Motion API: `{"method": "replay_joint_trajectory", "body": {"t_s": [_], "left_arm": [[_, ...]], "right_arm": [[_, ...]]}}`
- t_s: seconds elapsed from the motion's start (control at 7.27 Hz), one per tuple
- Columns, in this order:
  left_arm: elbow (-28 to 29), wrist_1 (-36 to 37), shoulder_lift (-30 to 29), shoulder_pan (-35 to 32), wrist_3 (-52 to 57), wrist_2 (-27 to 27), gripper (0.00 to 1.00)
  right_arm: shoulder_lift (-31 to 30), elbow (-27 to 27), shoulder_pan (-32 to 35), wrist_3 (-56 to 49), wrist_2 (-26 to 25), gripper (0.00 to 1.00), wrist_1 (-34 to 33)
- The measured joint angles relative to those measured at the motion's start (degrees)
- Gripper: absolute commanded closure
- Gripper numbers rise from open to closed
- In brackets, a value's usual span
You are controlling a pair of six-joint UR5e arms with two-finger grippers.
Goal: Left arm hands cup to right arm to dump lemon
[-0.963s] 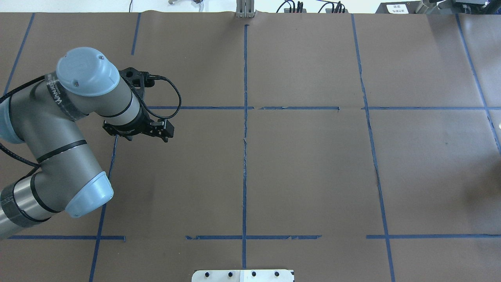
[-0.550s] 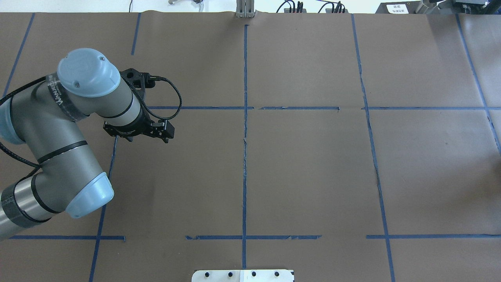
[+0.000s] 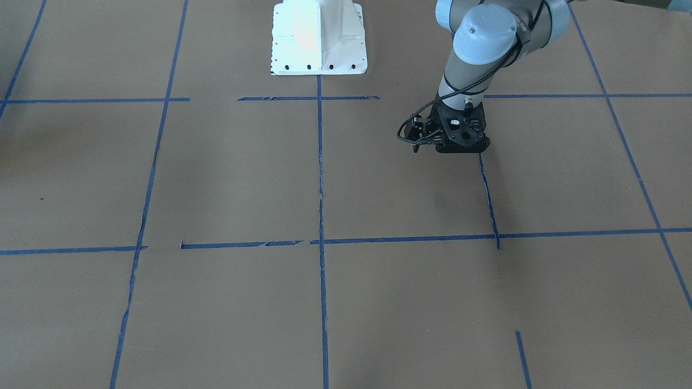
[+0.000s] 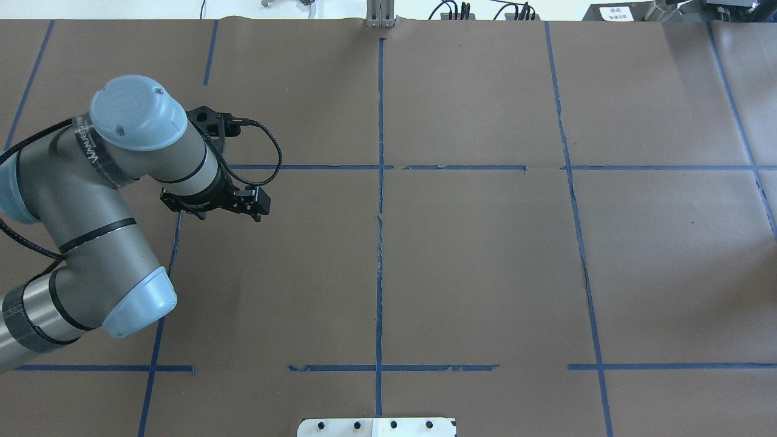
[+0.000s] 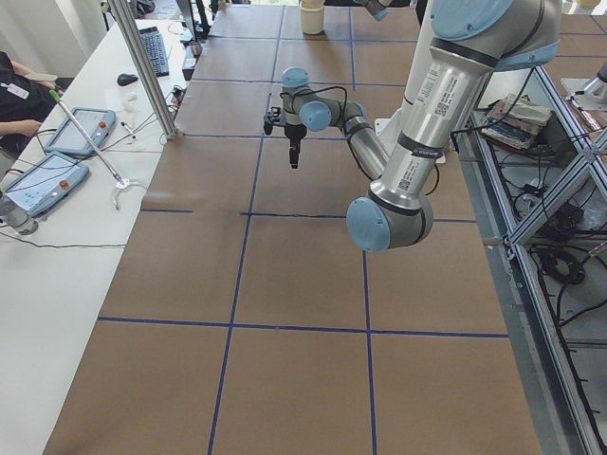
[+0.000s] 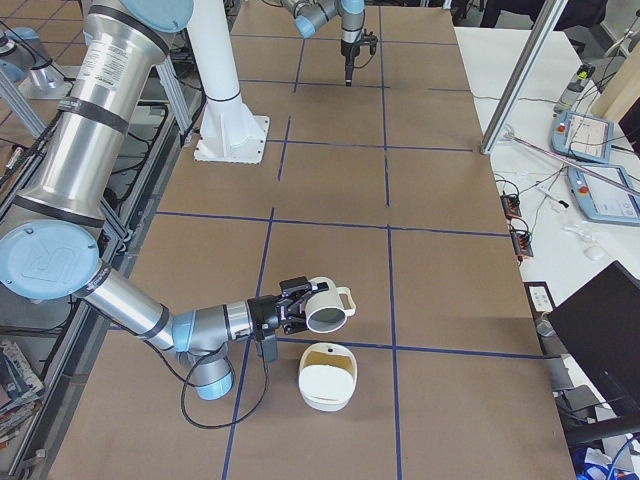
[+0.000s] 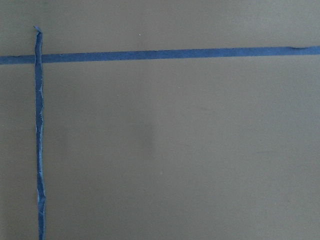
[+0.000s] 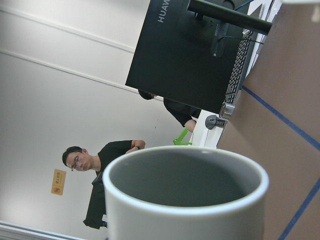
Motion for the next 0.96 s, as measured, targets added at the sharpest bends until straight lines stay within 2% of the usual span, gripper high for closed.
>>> {"method": "replay_joint_trajectory", "body": {"t_s": [0.96], "left_arm": [[0.01, 0.0, -0.08, 0.0, -0.02, -0.09, 0.0]], "right_arm": [[2.32, -1.4, 6.16, 36.46, -0.25, 0.95, 2.06]]}}
